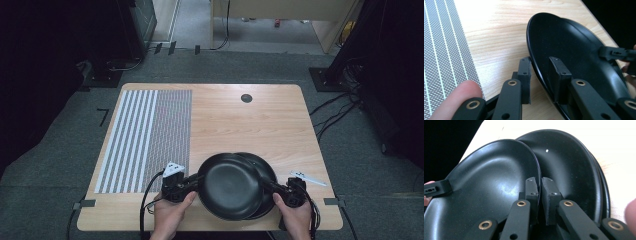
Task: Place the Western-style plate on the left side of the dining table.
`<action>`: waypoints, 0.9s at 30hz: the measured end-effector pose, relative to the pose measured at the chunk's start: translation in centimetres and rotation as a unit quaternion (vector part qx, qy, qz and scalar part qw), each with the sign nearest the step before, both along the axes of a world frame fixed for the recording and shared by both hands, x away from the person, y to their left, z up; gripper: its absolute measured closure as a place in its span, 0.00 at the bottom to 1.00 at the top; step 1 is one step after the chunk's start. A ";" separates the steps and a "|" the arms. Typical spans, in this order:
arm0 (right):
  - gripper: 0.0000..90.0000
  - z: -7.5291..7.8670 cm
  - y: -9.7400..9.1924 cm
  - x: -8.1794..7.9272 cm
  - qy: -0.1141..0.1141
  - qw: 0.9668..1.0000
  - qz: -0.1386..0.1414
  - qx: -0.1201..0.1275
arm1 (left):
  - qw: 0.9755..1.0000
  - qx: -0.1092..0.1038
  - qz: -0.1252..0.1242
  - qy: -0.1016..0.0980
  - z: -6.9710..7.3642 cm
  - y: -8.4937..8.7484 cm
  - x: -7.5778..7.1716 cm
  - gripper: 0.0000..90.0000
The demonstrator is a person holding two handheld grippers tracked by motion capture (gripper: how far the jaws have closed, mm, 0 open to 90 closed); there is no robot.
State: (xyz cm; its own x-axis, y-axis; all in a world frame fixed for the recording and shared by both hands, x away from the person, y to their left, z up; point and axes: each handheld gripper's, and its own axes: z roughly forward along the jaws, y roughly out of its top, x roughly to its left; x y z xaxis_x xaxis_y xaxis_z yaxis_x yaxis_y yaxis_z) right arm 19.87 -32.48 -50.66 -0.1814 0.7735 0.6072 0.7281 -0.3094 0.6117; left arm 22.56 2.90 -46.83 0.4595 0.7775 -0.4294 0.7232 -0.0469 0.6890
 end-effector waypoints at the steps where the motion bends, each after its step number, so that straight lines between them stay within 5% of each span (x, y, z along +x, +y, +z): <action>1: 0.94 0.0 0.0 0.0 0.000 1.000 0.000 0.000 | 1.000 0.000 0.000 0.000 0.0 0.0 0.0 0.81; 8: 0.94 0.3 0.3 -0.2 -0.012 1.000 0.001 -0.008 | 0.999 0.027 -0.001 -0.021 0.0 -0.2 -0.2 0.81; 27: 0.87 0.2 1.3 0.4 0.016 1.000 0.001 0.007 | 1.000 0.009 -0.008 -0.023 -0.6 0.3 -0.1 0.81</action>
State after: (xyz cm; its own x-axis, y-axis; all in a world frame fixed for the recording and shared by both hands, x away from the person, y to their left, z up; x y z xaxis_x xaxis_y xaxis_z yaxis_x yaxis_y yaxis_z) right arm 20.25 -31.16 -50.44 -0.1622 0.7647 0.6237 0.7482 -0.3168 0.5830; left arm 22.48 3.17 -47.42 0.4918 0.7772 -0.3926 0.6891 -0.0718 0.7211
